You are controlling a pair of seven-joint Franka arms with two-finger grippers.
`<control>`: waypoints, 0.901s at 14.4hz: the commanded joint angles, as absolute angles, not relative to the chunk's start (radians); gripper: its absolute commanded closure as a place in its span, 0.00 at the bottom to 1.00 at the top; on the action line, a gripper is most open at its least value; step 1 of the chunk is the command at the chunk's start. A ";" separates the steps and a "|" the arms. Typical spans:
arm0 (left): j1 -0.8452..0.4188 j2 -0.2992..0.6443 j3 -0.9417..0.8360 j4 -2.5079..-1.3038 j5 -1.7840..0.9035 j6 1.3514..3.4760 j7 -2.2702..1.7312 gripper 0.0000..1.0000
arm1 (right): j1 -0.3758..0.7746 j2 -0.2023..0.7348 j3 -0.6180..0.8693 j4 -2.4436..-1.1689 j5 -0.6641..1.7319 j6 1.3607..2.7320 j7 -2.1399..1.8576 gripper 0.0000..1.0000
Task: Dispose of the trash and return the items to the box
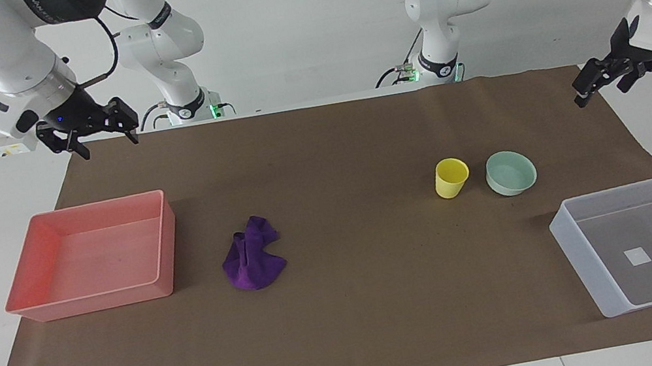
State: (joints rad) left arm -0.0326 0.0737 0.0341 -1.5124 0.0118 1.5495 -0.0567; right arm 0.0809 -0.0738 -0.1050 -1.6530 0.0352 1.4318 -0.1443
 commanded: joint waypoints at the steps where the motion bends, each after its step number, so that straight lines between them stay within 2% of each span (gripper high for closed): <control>1: -0.044 0.084 0.043 -1.489 0.024 1.511 0.001 0.00 | 0.075 -0.097 -0.100 -1.681 0.034 1.440 -0.164 0.01; 4: -0.049 0.078 0.043 -1.497 0.021 1.516 0.023 0.00 | 0.075 -0.097 -0.100 -1.681 0.034 1.440 -0.164 0.01; 5: -0.051 0.066 0.043 -1.537 0.021 1.534 0.021 0.00 | 0.074 -0.097 -0.100 -1.681 0.034 1.442 -0.164 0.01; 6: -0.052 0.013 0.043 -1.643 0.021 1.608 0.015 0.00 | 0.075 -0.097 -0.098 -1.683 0.034 1.442 -0.164 0.01; 9: -0.043 -0.173 0.041 -2.109 0.018 1.981 -0.005 0.00 | 0.103 -0.095 -0.091 -1.716 0.034 1.584 -0.164 0.01; 11: -0.044 -0.169 0.041 -2.231 0.018 2.045 -0.011 0.00 | 0.135 -0.056 -0.091 -1.727 0.035 1.640 -0.143 0.01; 13: -0.051 -0.118 0.041 -2.301 0.018 2.180 -0.012 0.00 | 0.167 0.004 -0.089 -1.735 0.037 1.712 -0.104 0.01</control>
